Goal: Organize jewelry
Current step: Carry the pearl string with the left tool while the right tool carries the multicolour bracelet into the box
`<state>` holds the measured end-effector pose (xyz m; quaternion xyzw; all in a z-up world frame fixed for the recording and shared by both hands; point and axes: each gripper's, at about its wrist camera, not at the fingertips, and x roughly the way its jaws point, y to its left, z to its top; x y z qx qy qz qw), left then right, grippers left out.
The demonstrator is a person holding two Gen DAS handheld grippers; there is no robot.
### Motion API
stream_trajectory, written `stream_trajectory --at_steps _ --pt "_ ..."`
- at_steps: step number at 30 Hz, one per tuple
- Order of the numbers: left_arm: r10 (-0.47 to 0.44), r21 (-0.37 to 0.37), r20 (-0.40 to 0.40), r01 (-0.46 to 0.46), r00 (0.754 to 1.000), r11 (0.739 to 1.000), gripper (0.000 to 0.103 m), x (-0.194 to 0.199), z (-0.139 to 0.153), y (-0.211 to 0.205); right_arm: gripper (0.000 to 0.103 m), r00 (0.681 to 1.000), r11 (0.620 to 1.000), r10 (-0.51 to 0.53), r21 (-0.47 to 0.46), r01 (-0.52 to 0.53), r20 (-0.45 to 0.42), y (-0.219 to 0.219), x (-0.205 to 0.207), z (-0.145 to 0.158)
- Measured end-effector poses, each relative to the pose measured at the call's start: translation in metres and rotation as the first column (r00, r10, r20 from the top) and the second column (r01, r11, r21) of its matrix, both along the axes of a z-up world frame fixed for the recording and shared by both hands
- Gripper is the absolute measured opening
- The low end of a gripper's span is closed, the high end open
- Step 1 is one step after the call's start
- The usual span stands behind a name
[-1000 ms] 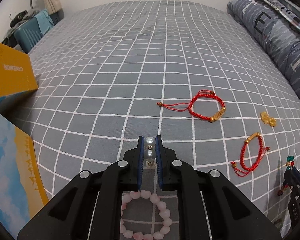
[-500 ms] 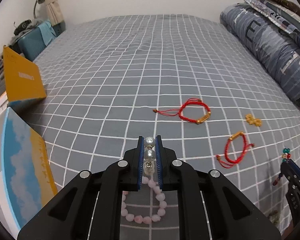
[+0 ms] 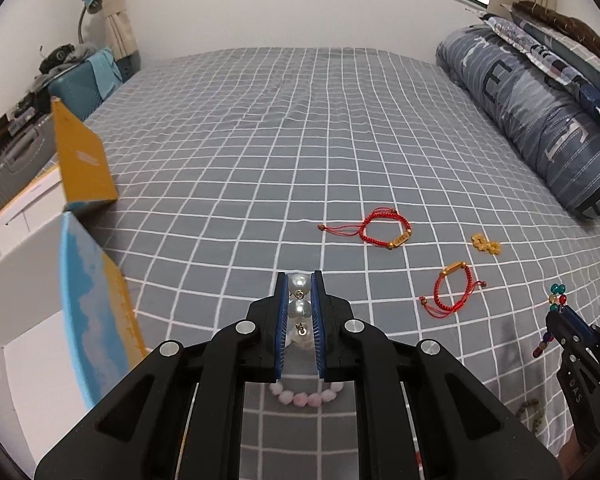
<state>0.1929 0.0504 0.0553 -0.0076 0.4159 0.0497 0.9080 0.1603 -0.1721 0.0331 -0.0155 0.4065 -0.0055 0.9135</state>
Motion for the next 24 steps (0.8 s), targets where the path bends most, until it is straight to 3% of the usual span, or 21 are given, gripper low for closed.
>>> stream_trajectory --at_steps 13,24 --pt "0.055 0.007 0.038 -0.055 0.998 0.998 0.011 -0.050 0.037 0.040 0.018 0.997 0.998 0.054 0.010 -0.054 0.049 0.040 -0.024 0.038" --pt "0.151 0.009 0.069 -0.152 0.986 0.988 0.011 -0.102 0.063 0.098 0.018 0.982 0.986 0.165 0.018 -0.167 0.095 0.106 -0.044 0.075"
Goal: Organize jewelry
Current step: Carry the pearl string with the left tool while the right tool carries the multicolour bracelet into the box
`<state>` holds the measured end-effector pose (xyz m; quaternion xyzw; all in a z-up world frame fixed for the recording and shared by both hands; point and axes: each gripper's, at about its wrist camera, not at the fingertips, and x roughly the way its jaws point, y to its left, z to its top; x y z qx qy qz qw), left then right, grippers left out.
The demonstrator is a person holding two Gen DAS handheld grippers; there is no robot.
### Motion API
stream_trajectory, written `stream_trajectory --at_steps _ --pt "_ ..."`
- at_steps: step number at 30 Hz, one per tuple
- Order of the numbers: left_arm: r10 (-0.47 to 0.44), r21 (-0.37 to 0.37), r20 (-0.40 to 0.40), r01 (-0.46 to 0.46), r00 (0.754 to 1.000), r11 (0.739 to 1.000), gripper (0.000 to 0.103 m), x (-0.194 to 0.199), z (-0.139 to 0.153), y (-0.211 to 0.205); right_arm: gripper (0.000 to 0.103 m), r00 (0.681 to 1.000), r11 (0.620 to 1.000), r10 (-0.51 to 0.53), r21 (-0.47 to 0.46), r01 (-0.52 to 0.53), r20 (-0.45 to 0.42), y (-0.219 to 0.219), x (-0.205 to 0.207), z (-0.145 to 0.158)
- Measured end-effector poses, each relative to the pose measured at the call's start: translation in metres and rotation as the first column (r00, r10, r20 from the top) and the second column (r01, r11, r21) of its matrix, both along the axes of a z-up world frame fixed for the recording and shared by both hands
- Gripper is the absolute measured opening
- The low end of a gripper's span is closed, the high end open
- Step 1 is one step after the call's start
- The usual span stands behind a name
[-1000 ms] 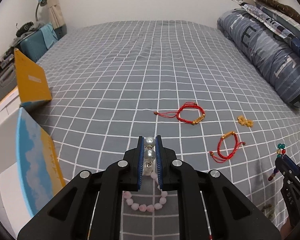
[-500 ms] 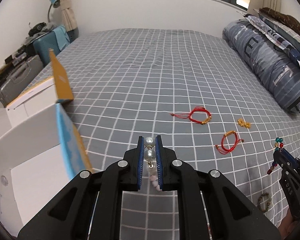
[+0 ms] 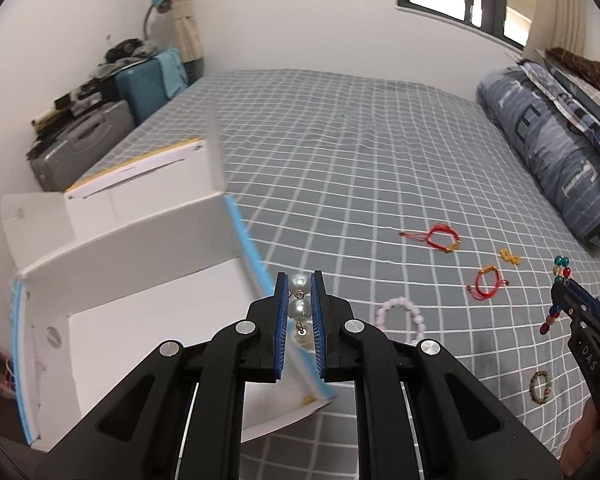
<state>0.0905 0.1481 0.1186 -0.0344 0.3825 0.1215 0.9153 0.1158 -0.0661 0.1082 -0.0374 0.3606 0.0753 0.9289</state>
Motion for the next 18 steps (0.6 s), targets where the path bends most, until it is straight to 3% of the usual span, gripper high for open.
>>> stream_trajectory --at_steps 9,18 --pt "0.112 -0.023 0.010 -0.112 0.994 0.993 0.011 -0.039 0.006 0.056 0.018 0.991 0.991 0.133 0.014 -0.133 0.019 0.085 -0.013 0.017" --pt "0.242 -0.027 0.007 -0.242 0.970 0.970 0.011 -0.077 0.003 0.117 0.018 0.952 0.952 0.305 0.031 -0.305 0.012 0.194 -0.032 0.022"
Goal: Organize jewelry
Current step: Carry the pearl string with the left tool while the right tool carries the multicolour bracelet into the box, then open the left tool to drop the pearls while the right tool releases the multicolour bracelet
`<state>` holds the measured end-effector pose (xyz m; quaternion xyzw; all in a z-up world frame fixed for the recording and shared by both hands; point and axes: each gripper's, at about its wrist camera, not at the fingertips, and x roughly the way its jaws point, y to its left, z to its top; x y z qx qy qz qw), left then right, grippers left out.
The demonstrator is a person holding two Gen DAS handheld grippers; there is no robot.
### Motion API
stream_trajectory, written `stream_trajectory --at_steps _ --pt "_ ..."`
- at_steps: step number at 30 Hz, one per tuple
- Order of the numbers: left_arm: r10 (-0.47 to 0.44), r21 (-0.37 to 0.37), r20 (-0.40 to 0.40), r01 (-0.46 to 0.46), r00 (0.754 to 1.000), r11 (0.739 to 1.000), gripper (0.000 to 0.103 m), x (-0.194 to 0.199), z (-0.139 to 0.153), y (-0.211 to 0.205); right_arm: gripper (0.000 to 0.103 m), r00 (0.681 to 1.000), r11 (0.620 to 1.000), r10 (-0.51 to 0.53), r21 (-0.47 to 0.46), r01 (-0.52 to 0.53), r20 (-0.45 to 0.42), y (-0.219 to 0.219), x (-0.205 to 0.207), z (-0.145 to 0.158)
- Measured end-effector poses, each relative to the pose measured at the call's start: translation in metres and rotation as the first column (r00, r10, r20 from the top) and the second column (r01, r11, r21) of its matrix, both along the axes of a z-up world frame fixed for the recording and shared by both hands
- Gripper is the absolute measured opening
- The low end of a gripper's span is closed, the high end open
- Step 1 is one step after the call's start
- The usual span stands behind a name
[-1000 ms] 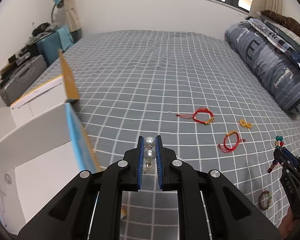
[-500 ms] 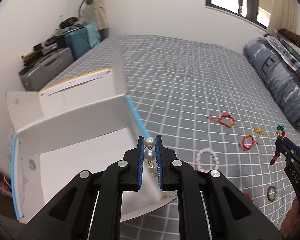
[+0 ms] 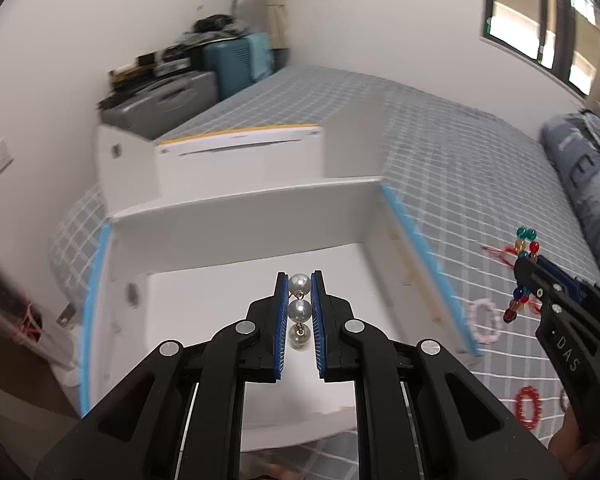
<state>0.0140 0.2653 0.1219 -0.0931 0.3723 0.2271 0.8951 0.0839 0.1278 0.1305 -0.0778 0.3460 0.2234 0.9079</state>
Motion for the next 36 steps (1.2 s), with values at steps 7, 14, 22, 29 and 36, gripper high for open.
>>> stream_trajectory --at_steps 7,14,22,29,36 --pt "0.131 -0.008 -0.037 -0.131 0.991 0.991 0.011 -0.025 -0.015 0.063 0.018 0.994 0.994 0.102 -0.020 -0.103 -0.044 0.066 -0.005 -0.017" --pt "0.200 -0.011 -0.101 -0.202 0.975 0.979 0.011 -0.032 -0.035 0.099 0.018 0.983 0.986 0.144 -0.069 -0.152 -0.118 0.114 0.010 -0.049" --pt "0.167 -0.115 -0.225 -0.197 0.960 0.974 0.011 -0.018 -0.076 0.118 0.018 0.959 0.976 0.137 -0.133 -0.173 -0.247 0.134 0.032 -0.084" --pt "0.158 -0.151 -0.275 -0.205 0.948 0.967 0.011 -0.017 -0.093 0.124 0.007 0.948 0.968 0.120 -0.178 -0.178 -0.296 0.137 0.033 -0.095" --pt "0.165 -0.139 -0.275 -0.209 0.947 0.968 0.017 -0.017 -0.091 0.123 0.011 0.947 0.967 0.117 -0.182 -0.177 -0.300 0.137 0.033 -0.095"
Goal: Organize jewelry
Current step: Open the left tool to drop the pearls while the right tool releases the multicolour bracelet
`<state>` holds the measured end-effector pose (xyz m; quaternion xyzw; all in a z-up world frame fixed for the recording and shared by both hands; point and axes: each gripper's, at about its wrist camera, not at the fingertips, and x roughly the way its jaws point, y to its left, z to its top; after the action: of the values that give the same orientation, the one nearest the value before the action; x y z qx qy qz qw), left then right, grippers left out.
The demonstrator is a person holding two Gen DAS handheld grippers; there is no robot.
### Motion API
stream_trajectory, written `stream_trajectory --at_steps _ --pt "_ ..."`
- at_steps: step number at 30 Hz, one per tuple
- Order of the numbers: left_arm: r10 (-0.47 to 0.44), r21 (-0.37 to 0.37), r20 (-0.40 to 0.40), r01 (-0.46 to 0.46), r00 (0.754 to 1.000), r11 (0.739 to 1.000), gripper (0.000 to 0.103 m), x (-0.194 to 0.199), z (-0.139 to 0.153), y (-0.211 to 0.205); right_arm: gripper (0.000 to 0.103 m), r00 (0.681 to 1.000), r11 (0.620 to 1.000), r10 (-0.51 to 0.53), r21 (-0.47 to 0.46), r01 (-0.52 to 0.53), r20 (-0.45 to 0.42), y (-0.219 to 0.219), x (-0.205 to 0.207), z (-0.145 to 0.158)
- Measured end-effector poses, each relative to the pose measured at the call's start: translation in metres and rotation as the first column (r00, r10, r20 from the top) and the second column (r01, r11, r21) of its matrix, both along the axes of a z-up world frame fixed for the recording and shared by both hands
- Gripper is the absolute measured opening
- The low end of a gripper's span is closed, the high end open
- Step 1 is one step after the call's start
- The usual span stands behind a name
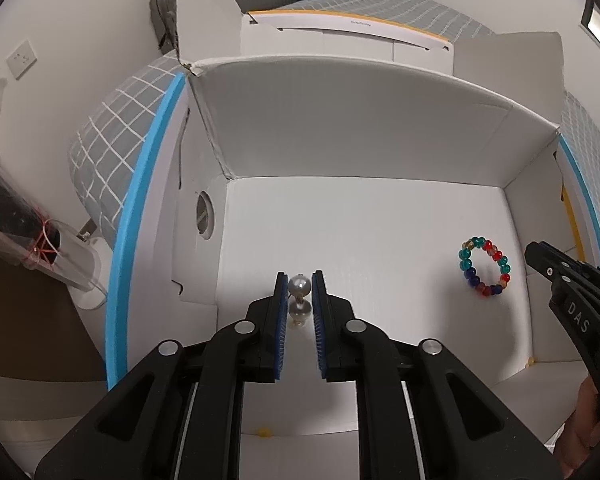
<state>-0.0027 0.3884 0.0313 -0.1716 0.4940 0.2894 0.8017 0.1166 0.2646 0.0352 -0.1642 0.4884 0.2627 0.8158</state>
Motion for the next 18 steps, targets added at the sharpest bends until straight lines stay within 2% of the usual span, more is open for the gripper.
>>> stream_trajectory --at_steps 1,3,6,7,11,12,13,15,18 --pt "-0.003 0.003 0.001 0.003 1.000 1.000 0.020 0.001 0.001 -0.001 0.018 1.000 1.000 0.002 0.002 -0.002 0.001 0.000 0.001 0.000" --pt "-0.001 0.004 0.008 0.001 1.000 1.000 0.041 0.001 0.004 -0.002 0.033 1.000 1.000 0.000 0.021 0.000 -0.001 -0.002 0.000 0.003" --pt "-0.007 0.010 0.015 0.007 1.000 1.000 0.047 0.000 0.007 -0.005 0.048 1.000 1.000 -0.001 0.027 0.000 0.013 -0.004 -0.002 0.007" --pt "-0.011 0.009 0.017 0.011 1.000 1.000 0.048 0.000 0.008 -0.006 0.056 1.000 0.999 -0.003 0.033 0.002 0.015 -0.004 -0.001 0.009" --pt "-0.033 0.017 0.030 0.032 0.999 0.999 0.062 -0.001 0.014 -0.014 0.074 0.999 0.998 -0.014 0.056 0.012 0.047 -0.010 -0.001 0.019" --pt "-0.032 0.031 0.030 0.031 0.999 0.999 0.073 -0.001 0.016 -0.016 0.076 0.998 0.998 -0.017 0.064 0.013 0.053 -0.012 -0.001 0.022" --pt "-0.030 0.053 0.033 0.028 0.999 0.998 0.077 -0.001 0.018 -0.019 0.078 0.998 0.997 -0.018 0.069 0.014 0.058 -0.013 -0.001 0.024" --pt "-0.029 0.081 0.042 0.025 0.999 0.996 0.078 -0.002 0.023 -0.023 0.080 0.998 0.997 -0.022 0.082 0.017 0.063 -0.016 -0.001 0.027" --pt "-0.024 0.076 0.057 0.020 0.998 0.997 0.082 -0.003 0.026 -0.023 0.087 0.997 0.995 -0.024 0.102 0.017 0.067 -0.020 0.000 0.030"
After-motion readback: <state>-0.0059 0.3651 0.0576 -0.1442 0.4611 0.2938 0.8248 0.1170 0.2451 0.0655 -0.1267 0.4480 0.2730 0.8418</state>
